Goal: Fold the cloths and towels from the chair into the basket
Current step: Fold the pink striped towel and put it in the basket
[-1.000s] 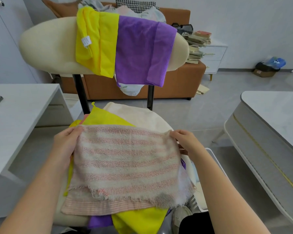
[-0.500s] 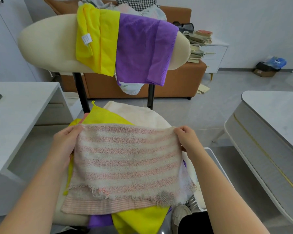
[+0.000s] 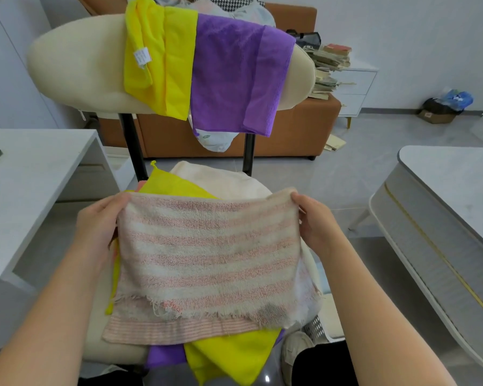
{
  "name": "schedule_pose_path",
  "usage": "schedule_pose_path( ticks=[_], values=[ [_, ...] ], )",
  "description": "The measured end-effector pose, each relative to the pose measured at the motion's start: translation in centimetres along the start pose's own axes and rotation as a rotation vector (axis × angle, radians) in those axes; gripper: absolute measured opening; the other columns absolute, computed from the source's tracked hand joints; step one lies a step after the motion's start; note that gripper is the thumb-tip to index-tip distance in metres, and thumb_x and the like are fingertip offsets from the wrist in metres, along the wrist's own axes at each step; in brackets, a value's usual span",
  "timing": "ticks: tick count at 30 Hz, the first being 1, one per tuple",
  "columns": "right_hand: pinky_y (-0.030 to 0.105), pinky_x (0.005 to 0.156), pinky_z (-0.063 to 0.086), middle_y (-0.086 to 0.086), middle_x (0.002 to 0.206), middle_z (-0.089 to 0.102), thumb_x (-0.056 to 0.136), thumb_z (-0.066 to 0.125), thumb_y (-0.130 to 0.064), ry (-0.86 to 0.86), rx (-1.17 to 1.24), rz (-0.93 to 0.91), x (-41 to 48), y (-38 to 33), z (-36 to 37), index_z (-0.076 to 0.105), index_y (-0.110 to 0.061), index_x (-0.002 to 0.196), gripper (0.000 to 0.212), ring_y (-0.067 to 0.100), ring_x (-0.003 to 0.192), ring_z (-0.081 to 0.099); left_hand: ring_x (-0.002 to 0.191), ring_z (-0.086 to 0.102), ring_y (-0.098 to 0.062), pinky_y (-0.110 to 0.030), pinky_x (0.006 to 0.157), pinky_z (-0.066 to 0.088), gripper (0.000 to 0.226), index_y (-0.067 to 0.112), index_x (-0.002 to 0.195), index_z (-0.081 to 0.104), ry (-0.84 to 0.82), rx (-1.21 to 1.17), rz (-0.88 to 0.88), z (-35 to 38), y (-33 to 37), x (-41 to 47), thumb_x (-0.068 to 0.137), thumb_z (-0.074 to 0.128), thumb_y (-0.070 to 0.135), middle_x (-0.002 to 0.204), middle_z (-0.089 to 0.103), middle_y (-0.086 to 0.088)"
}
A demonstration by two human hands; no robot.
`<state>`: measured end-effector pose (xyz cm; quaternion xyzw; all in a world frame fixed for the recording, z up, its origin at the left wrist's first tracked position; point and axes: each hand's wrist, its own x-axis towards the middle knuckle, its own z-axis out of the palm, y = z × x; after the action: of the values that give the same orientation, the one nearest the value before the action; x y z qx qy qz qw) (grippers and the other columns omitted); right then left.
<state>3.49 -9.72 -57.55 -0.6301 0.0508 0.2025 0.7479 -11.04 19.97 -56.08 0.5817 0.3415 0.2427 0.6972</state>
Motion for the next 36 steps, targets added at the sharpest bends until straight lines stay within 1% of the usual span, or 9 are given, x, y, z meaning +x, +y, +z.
schedule_pose_path(
  ticks=[4,7,10,14,17,21,25,30,36],
  values=[
    [0.039,0.088,0.051,0.009,0.121,0.061,0.096,0.051,-0.029,-0.060,0.314,0.032,-0.1,-0.3,0.0,0.065,-0.015,0.118,0.030,0.024,0.112,0.059,0.095,0.065,-0.016,-0.028,0.075,0.050,0.032,0.005,0.117,0.063,-0.092,-0.193,-0.153,0.0,0.1,0.5,0.092,0.055,0.023,0.115,0.066,-0.009],
    [0.042,0.094,0.048,0.010,0.120,0.062,0.096,0.049,-0.029,-0.124,0.349,-0.025,-0.2,-0.6,0.1,0.063,-0.017,0.121,0.031,0.025,0.113,0.058,0.108,0.062,-0.016,-0.030,0.084,0.050,0.033,0.007,0.120,0.063,-0.216,-0.248,-0.174,-0.2,0.2,0.8,0.094,0.050,0.023,0.119,0.066,-0.005],
    [0.045,0.095,0.050,0.010,0.116,0.064,0.096,0.048,-0.024,-0.214,0.200,-0.114,-0.4,-0.9,0.2,0.059,-0.016,0.125,0.033,0.027,0.111,0.060,0.098,0.065,-0.016,-0.027,0.076,0.056,0.028,0.011,0.116,0.064,-0.265,-0.140,-0.075,-0.2,0.0,0.8,0.096,0.046,0.016,0.112,0.067,-0.008],
    [0.044,0.086,0.054,0.009,0.117,0.065,0.094,0.051,-0.015,-0.238,0.122,-0.162,-0.5,-0.6,0.3,0.058,-0.017,0.128,0.034,0.026,0.104,0.063,0.085,0.068,-0.009,-0.019,0.063,0.056,0.021,0.017,0.103,0.067,-0.189,-0.067,0.019,-0.2,-0.5,0.7,0.097,0.047,0.015,0.100,0.070,-0.001],
    [0.043,0.084,0.055,0.006,0.114,0.068,0.093,0.053,-0.014,-0.219,0.121,-0.156,-0.4,-0.4,0.7,0.059,-0.019,0.126,0.034,0.023,0.100,0.066,0.089,0.068,-0.010,-0.021,0.065,0.055,0.020,0.017,0.096,0.068,-0.115,-0.102,0.012,-0.1,-0.8,1.0,0.098,0.048,0.017,0.098,0.070,0.000],
    [0.037,0.085,0.055,0.008,0.105,0.071,0.093,0.056,-0.016,-0.172,0.059,-0.141,-0.2,-0.1,1.0,0.066,-0.009,0.114,0.024,0.022,0.097,0.066,0.080,0.069,-0.008,-0.028,0.067,0.050,0.021,0.017,0.089,0.066,-0.082,-0.124,-0.043,0.3,-0.8,1.2,0.098,0.048,0.020,0.092,0.072,0.001],
    [0.029,0.080,0.053,0.000,0.094,0.072,0.094,0.055,-0.018,-0.122,0.006,-0.199,-0.5,-0.6,0.9,0.073,-0.012,0.096,0.019,0.013,0.090,0.064,0.095,0.068,-0.017,-0.035,0.080,0.052,0.023,0.010,0.103,0.068,-0.120,-0.103,0.016,0.5,-0.2,1.2,0.097,0.049,0.020,0.104,0.071,-0.006],
    [0.033,0.086,0.052,0.001,0.089,0.071,0.088,0.064,-0.019,-0.015,0.056,-0.210,-1.6,-1.8,0.5,0.072,-0.009,0.090,0.013,0.015,0.089,0.062,0.075,0.067,-0.008,-0.022,0.066,0.055,0.020,0.014,0.090,0.067,-0.144,-0.116,0.128,0.8,0.9,-0.6,0.096,0.049,0.018,0.077,0.072,0.004],
    [0.028,0.074,0.051,0.002,0.083,0.069,0.085,0.066,-0.015,0.079,0.172,-0.290,-4.3,-4.6,-1.4,0.070,-0.007,0.091,0.010,0.014,0.081,0.062,0.080,0.067,-0.007,-0.023,0.070,0.056,0.027,0.015,0.080,0.072,-0.186,-0.199,0.211,0.7,5.0,-2.3,0.096,0.049,0.016,0.083,0.070,0.003]
  ],
)
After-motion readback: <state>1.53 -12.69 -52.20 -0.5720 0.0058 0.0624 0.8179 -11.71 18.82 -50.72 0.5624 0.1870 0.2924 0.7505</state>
